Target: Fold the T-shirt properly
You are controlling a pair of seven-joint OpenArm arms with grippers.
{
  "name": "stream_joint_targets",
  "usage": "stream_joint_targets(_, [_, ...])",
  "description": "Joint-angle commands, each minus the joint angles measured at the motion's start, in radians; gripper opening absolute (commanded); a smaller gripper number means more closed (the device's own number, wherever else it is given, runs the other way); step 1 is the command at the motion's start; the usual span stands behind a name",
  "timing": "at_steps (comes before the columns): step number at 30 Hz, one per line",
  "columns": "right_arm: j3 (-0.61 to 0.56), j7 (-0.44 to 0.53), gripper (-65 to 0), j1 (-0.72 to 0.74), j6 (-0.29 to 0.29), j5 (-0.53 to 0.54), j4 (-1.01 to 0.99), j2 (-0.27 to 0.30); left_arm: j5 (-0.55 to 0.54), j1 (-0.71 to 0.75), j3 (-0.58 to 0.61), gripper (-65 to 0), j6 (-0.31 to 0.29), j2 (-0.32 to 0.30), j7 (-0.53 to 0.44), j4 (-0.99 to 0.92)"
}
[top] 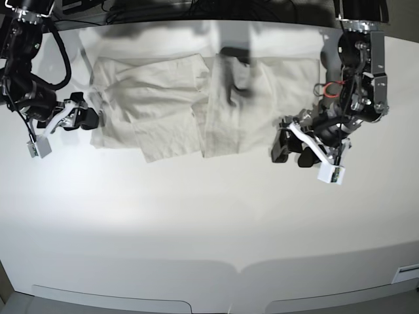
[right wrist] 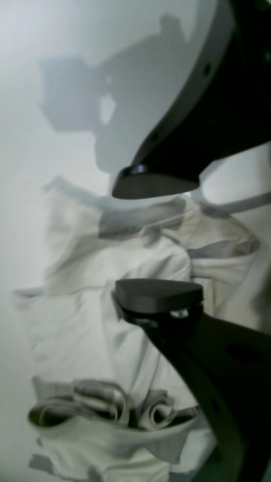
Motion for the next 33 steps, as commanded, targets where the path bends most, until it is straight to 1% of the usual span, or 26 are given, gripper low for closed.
stream_joint_targets(1, [0.005,0.008,-31.1,0.013,-0.003,0.013,-0.026,0.026,-0.018,-0.014,-0.021,-25.6,-0.021,-0.004,-0.014,0.018])
stream_joint_targets(4, [0.005,0.005,-31.1,0.041,-0.001,0.023,-0.151,0.045,-0.018,-0.014,-0.061,-25.6,-0.053,-0.004,0.003,0.018])
stream_joint_targets(6, [0.005,-0.019,-31.1,0.066,0.022,0.064,-0.217,0.057,-0.018,-0.014,-0.075,-25.6,-0.062,-0.004,0.013,0.018])
stream_joint_targets(9, [0.002,-0.053,-31.1,0.108,0.022,0.084,-0.295,0.069,-0.018,-0.014,-0.082,-25.6,-0.063,-0.005,0.021,0.018])
stream_joint_targets(14, [0.001,-0.054,-31.1,0.161,0.022,0.082,-0.429,0.085,-0.018,-0.014,-0.082,-25.6,-0.066,-0.004,0.021,0.018])
stream_joint_targets(18, [-0.012,-0.055,-31.1,0.175,0.022,0.082,-0.516,0.084,-0.018,-0.014,-0.082,-25.6,-0.066,-0.004,0.022,0.018])
stream_joint_targets(21, [-0.031,-0.063,-31.1,0.174,0.022,0.082,-0.552,0.083,-0.018,-0.014,-0.082,-25.6,-0.066,-0.004,0.022,0.018])
stream_joint_targets(25, [-0.069,-0.121,-31.2,0.174,0.022,0.083,-0.561,0.081,-0.018,-0.014,-0.082,-25.6,-0.066,-0.004,0.022,0.018])
stream_joint_targets(28, [-0.113,-0.142,-31.2,0.174,0.022,0.088,-0.561,0.081,-0.018,-0.014,-0.082,-25.6,-0.066,-0.004,0.023,0.018])
stream_joint_targets(29, [-0.131,-0.150,-31.2,0.174,0.022,0.103,-0.561,0.082,-0.018,-0.014,-0.082,-25.6,-0.066,-0.004,0.024,0.018])
stream_joint_targets(33, [-0.195,-0.252,-31.2,0.175,0.022,0.229,-0.561,0.082,-0.018,-0.014,-0.082,-25.6,-0.066,-0.004,0.026,0.018])
